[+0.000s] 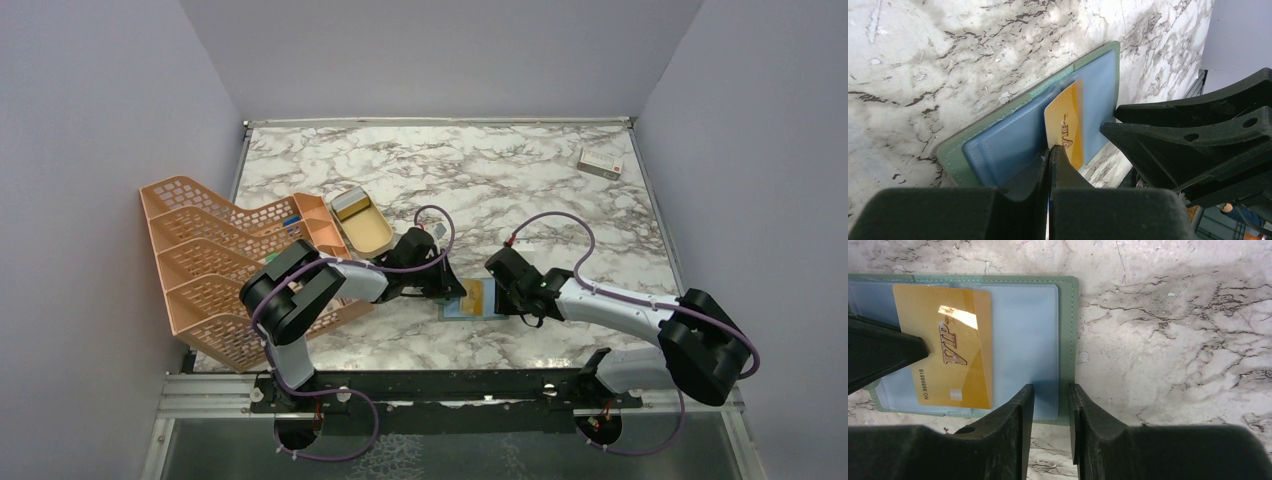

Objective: Put the credit cards into the card holder
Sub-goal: Insert the credit card into the card holder.

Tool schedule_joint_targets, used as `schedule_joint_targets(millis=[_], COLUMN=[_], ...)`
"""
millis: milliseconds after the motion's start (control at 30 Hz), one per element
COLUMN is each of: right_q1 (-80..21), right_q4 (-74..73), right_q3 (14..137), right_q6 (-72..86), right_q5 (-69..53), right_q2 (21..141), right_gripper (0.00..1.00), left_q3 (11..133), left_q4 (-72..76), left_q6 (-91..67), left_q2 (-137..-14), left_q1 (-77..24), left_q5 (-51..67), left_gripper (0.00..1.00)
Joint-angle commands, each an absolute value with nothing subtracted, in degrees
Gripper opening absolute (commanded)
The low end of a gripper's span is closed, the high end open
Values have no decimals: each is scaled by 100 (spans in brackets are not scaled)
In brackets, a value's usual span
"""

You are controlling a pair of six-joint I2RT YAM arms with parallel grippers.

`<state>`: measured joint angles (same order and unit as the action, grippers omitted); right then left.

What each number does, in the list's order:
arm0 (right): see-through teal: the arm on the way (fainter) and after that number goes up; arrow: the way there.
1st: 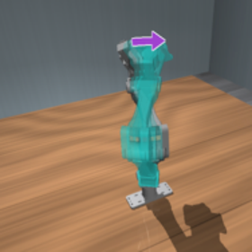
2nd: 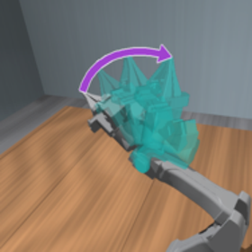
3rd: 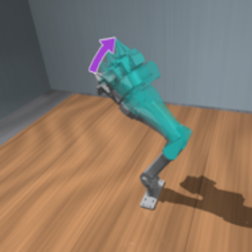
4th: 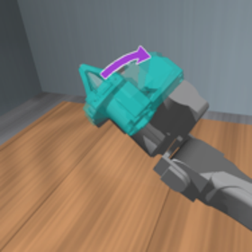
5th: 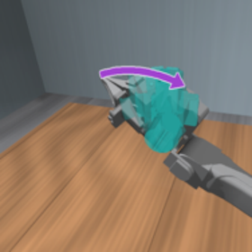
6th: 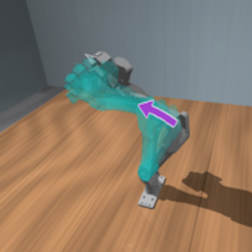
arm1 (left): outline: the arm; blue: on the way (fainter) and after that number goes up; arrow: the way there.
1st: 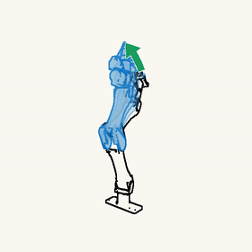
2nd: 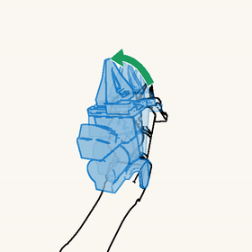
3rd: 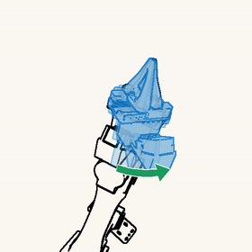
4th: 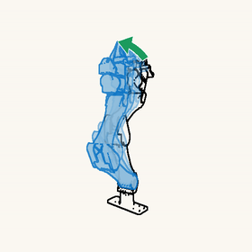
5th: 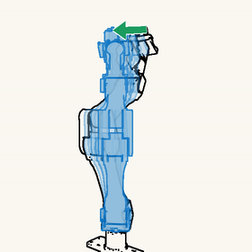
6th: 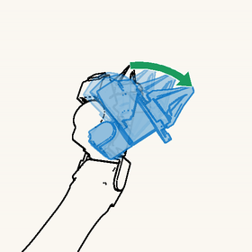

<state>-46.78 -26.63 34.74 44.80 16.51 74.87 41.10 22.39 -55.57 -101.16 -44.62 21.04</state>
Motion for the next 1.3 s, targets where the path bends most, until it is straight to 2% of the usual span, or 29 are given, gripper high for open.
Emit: schedule_joint_targets(millis=[0, 600, 767, 933, 1100, 1267], right_q1=[-4677, -4678, -4680, -4669, -4421, -4214], right_q4=[-2376, -2386, -2604, -2925, -2997, -2974], right_q3=[3245, 3425, 3694, 4022, 4104, 4046], right_q6=[4693, 4738, 4672, 4555, 4348, 4237], right_q5=[1244, 1184, 1439, 1883, 1960, 1935], right_q2=[7571, 7501, 7468, 7390, 7329, 7301], right_gripper=[30, 29, 32, 33, 29, 27], left_q3=[4123, 4083, 4148, 4106, 4070, 4086], left_q4=[2004, 2133, 2129, 2127, 2127, 2127], left_q6=[-5376, -5576, -5465, -5458, -5453, -5428], left_q2=[-10049, -10072, -9938, -9785, -9782, -9607], left_q1=[-4525, -4866, -4867, -4866, -4870, -4869], left_q5=[1486, 1384, 1377, 1351, 1328, 1340], left_gripper=[0, 0, 18, 31, 39, 40])
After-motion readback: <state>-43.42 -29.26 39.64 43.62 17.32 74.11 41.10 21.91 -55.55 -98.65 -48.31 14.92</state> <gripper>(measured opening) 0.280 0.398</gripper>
